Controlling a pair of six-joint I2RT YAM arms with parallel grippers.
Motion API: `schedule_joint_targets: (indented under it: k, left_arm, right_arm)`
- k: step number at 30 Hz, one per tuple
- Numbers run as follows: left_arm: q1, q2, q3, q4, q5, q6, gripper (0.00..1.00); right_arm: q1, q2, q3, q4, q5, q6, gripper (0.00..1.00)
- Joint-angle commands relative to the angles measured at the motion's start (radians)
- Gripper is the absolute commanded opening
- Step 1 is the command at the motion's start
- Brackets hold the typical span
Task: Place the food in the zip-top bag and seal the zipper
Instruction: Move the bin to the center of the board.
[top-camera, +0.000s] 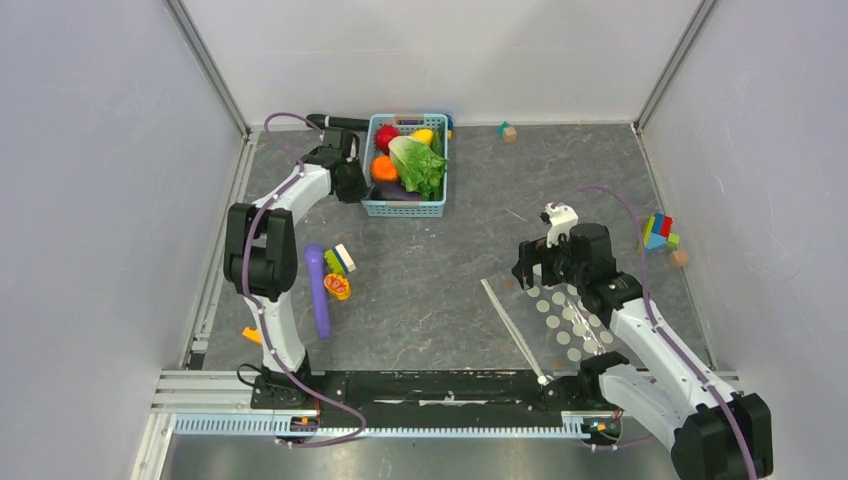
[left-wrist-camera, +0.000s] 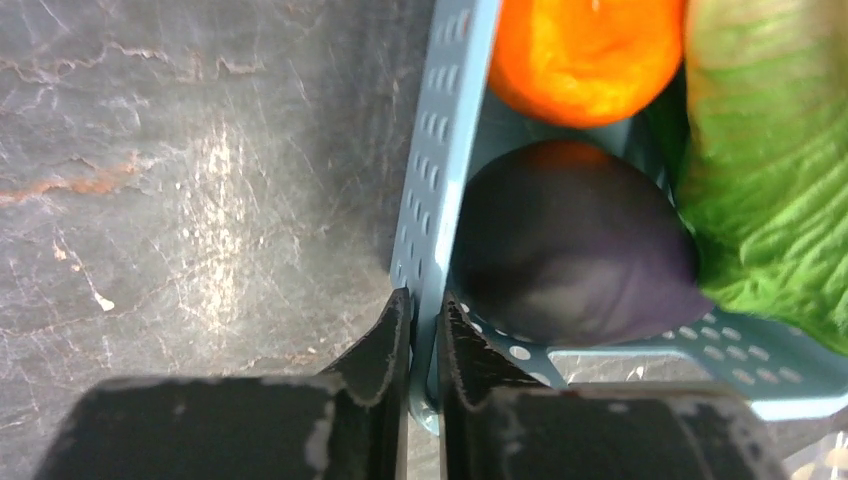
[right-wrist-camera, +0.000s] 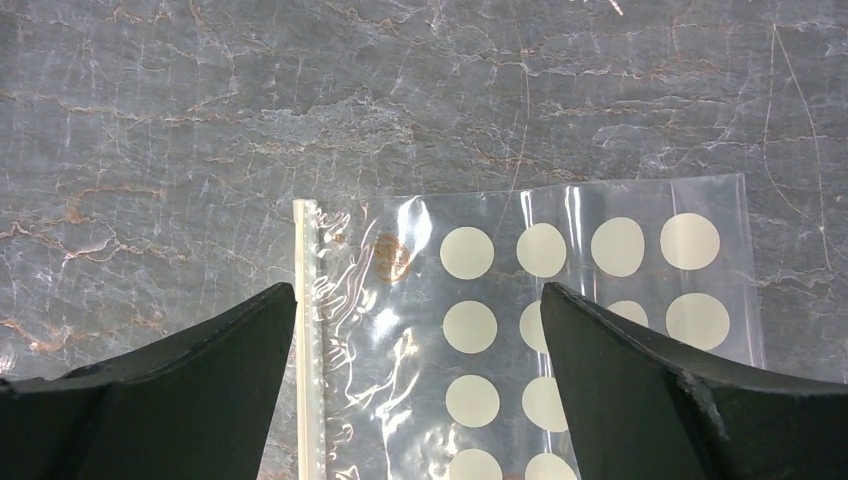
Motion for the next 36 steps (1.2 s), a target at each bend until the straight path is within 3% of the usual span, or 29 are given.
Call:
schedule_joint_targets:
  k: [1, 3, 8, 14, 18, 22, 30, 32, 33, 35, 36]
  left_arm:
    - [-0.022, -0.086, -0.085, -0.002, 0.025, 0.029, 0.08]
    - [-0.042, -0.126, -0.135, -0.004, -0.004, 0.029, 0.02]
    - [-0.139, -0.264, -0.3, -0.035, -0.118, -0.005, 0.02]
    - [-0.269, -0.461, -0.471, -0.21, -0.305, -0.13, 0.04]
    - [-0.286, -0.618, -0.596, -0.285, -0.291, -0.246, 0.06]
    - [-0.31, -0.791, -0.683, -0.289, -0.239, -0.274, 0.16]
    - [-0.348, -0.879, -0.712, -0.285, -0.177, -0.252, 0.29]
    - [-0.352, -0.893, -0.711, -0.288, -0.173, -0.253, 0.42]
    - [-0.353, -0.901, -0.707, -0.293, -0.174, -0.253, 0.55]
    - [-0.353, -0.931, -0.691, -0.304, -0.178, -0.252, 0.95]
    - [-0.353, -0.948, -0.683, -0.309, -0.183, -0.25, 1.0]
  right_arm:
    - [0.018, 0.01, 0.019, 0.058, 0.022, -0.004, 0.98]
    - [0.039, 0.012, 0.024, 0.05, 0.036, -0.022, 0.98]
    - [0.141, 0.057, 0.052, -0.018, 0.18, -0.033, 0.98]
    - [0.259, 0.06, 0.058, -0.113, 0.318, -0.009, 0.98]
    - [0.338, 0.072, 0.049, -0.192, 0.329, 0.052, 0.98]
    - [0.42, 0.077, 0.026, -0.242, 0.304, 0.114, 0.98]
    - [0.511, 0.141, 0.012, -0.323, 0.295, 0.176, 0.99]
    - [0.513, 0.146, -0.006, -0.313, 0.302, 0.192, 0.96]
    - [0.513, 0.151, -0.012, -0.307, 0.303, 0.199, 0.94]
    - [0.513, 0.156, -0.021, -0.294, 0.302, 0.206, 0.92]
    - [0.514, 0.16, -0.023, -0.288, 0.309, 0.206, 0.9]
